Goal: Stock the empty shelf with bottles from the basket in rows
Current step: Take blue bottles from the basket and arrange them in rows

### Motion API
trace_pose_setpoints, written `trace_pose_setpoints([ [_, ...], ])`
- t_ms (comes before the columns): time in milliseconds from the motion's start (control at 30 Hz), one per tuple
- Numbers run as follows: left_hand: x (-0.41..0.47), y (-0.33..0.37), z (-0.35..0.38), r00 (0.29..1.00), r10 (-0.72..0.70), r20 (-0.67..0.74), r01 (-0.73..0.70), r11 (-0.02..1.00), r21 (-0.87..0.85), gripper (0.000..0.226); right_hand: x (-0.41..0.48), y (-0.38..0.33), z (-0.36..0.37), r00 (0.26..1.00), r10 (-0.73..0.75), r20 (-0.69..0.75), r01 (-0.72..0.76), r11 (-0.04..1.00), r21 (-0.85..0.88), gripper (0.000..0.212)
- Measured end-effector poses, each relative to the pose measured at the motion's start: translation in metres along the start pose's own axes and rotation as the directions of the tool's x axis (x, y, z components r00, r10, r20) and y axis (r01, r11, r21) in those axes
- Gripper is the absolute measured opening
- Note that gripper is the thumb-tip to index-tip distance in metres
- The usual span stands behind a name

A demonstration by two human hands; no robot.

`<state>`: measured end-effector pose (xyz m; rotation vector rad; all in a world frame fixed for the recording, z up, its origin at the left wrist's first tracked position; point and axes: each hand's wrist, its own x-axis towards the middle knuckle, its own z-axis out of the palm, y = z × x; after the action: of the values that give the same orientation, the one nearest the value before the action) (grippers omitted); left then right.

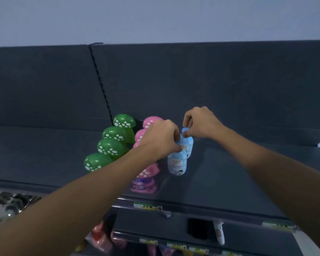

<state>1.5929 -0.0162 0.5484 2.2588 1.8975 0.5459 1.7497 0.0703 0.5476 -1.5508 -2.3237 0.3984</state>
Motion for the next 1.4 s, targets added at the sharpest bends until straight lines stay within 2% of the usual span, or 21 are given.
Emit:
trace_pose_setpoints([
  [433, 0.05, -0.012, 0.016, 0.992, -0.125, 0.029, 0.126, 0.992, -0.008, 0.026, 0.05, 0.027, 0.022, 0.996, 0.04, -0.075, -0.037, 0.998, 0.047, 0.017],
  [933, 0.069, -0.016, 0.028, 0.994, -0.11, -0.014, 0.11, 0.993, 0.042, 0.022, 0.072, 0.026, 0.031, 0.997, 0.028, -0.074, -0.021, 0.995, 0.093, 0.022],
  [1400, 0.07, -0.016, 0.033, 0.998, -0.061, 0.025, 0.06, 0.997, 0.044, 0.02, 0.071, 0.032, 0.034, 0.998, 0.001, -0.065, 0.006, 0.995, 0.1, 0.02],
])
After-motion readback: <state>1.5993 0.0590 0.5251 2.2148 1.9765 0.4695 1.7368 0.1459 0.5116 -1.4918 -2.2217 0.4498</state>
